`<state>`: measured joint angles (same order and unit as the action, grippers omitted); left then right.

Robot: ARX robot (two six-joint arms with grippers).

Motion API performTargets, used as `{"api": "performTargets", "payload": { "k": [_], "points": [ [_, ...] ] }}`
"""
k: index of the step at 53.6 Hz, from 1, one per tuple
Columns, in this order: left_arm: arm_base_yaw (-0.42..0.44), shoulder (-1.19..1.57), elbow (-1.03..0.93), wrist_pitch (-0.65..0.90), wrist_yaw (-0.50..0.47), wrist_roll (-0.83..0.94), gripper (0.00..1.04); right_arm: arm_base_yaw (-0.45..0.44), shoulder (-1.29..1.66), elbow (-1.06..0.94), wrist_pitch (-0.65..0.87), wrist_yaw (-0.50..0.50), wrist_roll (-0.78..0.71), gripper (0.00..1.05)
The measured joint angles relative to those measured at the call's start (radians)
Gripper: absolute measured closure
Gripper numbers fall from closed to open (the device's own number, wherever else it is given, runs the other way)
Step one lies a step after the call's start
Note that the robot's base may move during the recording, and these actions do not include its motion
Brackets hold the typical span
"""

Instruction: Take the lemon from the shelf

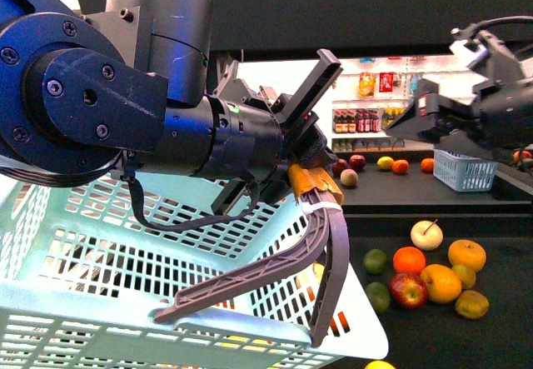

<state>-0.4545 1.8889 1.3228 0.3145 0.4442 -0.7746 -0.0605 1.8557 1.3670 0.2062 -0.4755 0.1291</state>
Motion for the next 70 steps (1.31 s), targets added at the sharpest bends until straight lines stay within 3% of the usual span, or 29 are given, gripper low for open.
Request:
{"api": "performTargets", "payload": {
  "k": [9, 17, 28, 42, 54, 70],
  "points": [
    [0.000, 0.000, 0.000, 0.000, -0.003, 0.000, 0.98, -0.110, 0.060, -0.048, 0.024, 0.049, -0.055, 0.08],
    [0.000, 0.000, 0.000, 0.000, -0.002, 0.000, 0.98, -0.114, 0.241, -0.102, 0.059, 0.092, -0.162, 0.08],
    [0.000, 0.000, 0.000, 0.000, -0.001, 0.000, 0.98, -0.044, 0.467, -0.078, 0.066, 0.160, -0.250, 0.08],
    [0.000, 0.000, 0.000, 0.000, -0.002, 0.000, 0.98, 0.071, 0.656, 0.068, 0.005, 0.240, -0.208, 0.08],
    [0.000, 0.000, 0.000, 0.000, -0.001, 0.000, 0.98, 0.113, 0.751, 0.183, -0.061, 0.356, -0.178, 0.08],
    [0.000, 0.000, 0.000, 0.000, -0.002, 0.000, 0.98, 0.148, 0.832, 0.288, -0.119, 0.406, -0.123, 0.08]
  ]
}}
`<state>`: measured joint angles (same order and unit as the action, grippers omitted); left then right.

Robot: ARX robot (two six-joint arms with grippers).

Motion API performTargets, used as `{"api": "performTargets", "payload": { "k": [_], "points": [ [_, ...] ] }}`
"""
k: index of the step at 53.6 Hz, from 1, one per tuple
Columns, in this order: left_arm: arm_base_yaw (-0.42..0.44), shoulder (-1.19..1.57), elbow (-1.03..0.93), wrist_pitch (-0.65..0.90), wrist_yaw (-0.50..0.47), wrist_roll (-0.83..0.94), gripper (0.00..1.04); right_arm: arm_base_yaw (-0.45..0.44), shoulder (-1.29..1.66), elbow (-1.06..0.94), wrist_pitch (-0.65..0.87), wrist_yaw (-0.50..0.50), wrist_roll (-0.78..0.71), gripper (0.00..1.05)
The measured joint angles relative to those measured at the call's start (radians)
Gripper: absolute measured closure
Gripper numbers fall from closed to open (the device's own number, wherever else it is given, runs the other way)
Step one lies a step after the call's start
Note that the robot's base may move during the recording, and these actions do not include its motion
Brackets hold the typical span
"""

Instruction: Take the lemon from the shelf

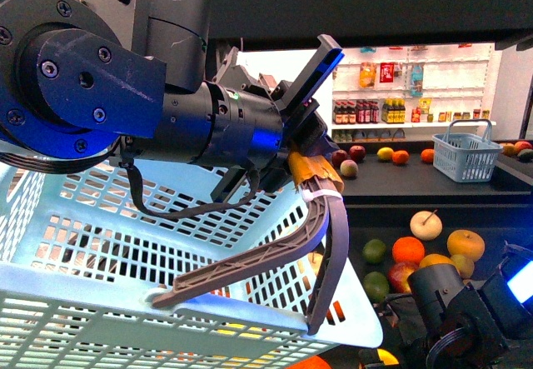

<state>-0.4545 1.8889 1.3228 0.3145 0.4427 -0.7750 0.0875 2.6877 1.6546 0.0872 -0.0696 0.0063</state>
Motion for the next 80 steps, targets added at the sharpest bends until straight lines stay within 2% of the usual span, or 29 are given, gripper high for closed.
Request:
{"api": "performTargets", "payload": {
  "k": [28, 39, 50, 52, 66, 80],
  "points": [
    [0.000, 0.000, 0.000, 0.000, 0.000, 0.000, 0.98, 0.045, 0.098, 0.167, -0.095, 0.074, 0.085, 0.08],
    [0.000, 0.000, 0.000, 0.000, 0.000, 0.000, 0.98, 0.045, 0.114, 0.192, -0.101, 0.073, 0.084, 0.08],
    [0.000, 0.000, 0.000, 0.000, 0.000, 0.000, 0.98, 0.047, 0.114, 0.195, -0.089, 0.065, 0.077, 0.32],
    [0.000, 0.000, 0.000, 0.000, 0.000, 0.000, 0.98, 0.047, 0.114, 0.195, -0.088, 0.061, 0.076, 0.34],
    [0.000, 0.000, 0.000, 0.000, 0.000, 0.000, 0.98, 0.046, 0.113, 0.190, -0.083, 0.055, 0.063, 0.39],
    [0.000, 0.000, 0.000, 0.000, 0.001, 0.000, 0.98, 0.023, 0.014, 0.062, -0.023, 0.040, 0.030, 0.39]
  ]
}}
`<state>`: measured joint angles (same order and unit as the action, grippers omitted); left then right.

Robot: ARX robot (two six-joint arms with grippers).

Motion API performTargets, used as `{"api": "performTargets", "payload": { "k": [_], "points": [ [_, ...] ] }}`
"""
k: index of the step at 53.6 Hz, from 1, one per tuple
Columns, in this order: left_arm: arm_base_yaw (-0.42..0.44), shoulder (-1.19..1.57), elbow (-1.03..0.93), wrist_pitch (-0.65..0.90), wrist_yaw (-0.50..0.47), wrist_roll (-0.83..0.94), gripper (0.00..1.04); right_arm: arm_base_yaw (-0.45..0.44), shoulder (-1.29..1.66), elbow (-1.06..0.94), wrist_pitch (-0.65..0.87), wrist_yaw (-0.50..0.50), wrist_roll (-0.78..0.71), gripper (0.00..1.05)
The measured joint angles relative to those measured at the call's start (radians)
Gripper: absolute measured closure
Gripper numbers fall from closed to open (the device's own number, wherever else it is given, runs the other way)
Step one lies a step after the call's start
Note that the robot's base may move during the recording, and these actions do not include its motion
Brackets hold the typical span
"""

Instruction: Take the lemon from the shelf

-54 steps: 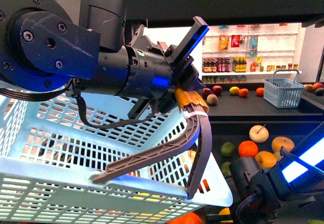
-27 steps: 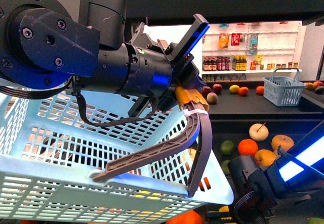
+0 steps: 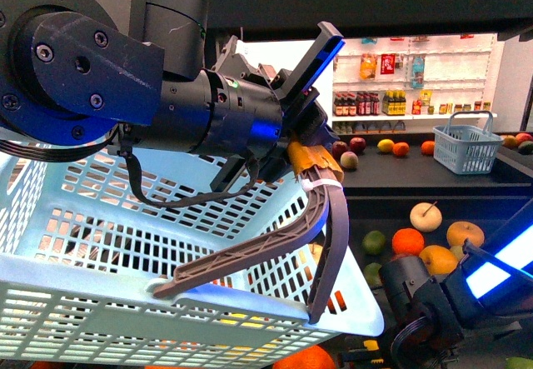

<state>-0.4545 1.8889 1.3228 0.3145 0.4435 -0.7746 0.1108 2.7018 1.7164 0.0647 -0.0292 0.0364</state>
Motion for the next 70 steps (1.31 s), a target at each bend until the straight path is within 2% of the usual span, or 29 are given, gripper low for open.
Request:
{"api": "performTargets", "payload": {
  "k": [20, 33, 46, 57, 70],
  "points": [
    [0.000, 0.000, 0.000, 0.000, 0.000, 0.000, 0.98, -0.071, -0.265, -0.201, 0.080, -0.033, -0.039, 0.39],
    [0.000, 0.000, 0.000, 0.000, 0.000, 0.000, 0.98, -0.101, -0.467, -0.346, 0.095, -0.098, -0.052, 0.39],
    [0.000, 0.000, 0.000, 0.000, 0.000, 0.000, 0.98, -0.106, -0.650, -0.383, 0.080, -0.161, -0.029, 0.39],
    [0.000, 0.000, 0.000, 0.000, 0.000, 0.000, 0.98, -0.068, -0.749, -0.384, 0.055, -0.204, 0.024, 0.39],
    [0.000, 0.000, 0.000, 0.000, 0.000, 0.000, 0.98, 0.033, -0.795, -0.384, 0.040, -0.240, 0.116, 0.39]
  ]
}}
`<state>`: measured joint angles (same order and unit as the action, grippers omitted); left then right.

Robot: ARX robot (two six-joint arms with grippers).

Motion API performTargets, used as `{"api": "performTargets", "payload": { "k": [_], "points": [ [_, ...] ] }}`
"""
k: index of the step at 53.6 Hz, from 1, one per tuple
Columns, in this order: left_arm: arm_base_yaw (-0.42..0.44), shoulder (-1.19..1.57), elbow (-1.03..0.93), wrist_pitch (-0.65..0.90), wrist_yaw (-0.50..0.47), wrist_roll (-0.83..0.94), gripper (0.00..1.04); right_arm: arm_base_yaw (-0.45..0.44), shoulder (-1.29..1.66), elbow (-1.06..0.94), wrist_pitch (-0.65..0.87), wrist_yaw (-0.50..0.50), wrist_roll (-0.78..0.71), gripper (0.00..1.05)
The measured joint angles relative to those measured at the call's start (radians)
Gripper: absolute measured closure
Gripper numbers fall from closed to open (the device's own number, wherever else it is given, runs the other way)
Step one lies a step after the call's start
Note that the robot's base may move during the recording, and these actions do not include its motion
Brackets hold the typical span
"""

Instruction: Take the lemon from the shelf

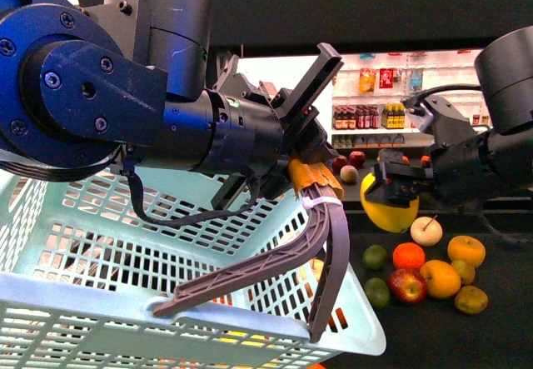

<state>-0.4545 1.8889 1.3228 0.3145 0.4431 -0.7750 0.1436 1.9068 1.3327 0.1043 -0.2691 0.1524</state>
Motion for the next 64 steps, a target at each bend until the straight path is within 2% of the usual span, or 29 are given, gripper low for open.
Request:
{"api": "performTargets", "payload": {
  "k": [10, 39, 53, 64],
  "points": [
    [0.001, 0.000, 0.000, 0.000, -0.007, -0.001, 0.98, 0.052, -0.005, -0.001, 0.000, -0.003, 0.043, 0.40],
    [0.013, 0.000, 0.000, 0.000, -0.022, 0.002, 0.98, 0.105, -0.017, -0.023, 0.005, 0.010, 0.117, 0.40],
    [0.019, 0.000, 0.000, 0.000, -0.040, 0.002, 0.98, 0.106, -0.025, -0.034, 0.006, -0.005, 0.116, 0.06],
    [0.020, 0.000, 0.001, 0.000, -0.040, -0.003, 0.98, 0.102, -0.031, -0.040, 0.008, -0.015, 0.116, 0.08]
  ]
}}
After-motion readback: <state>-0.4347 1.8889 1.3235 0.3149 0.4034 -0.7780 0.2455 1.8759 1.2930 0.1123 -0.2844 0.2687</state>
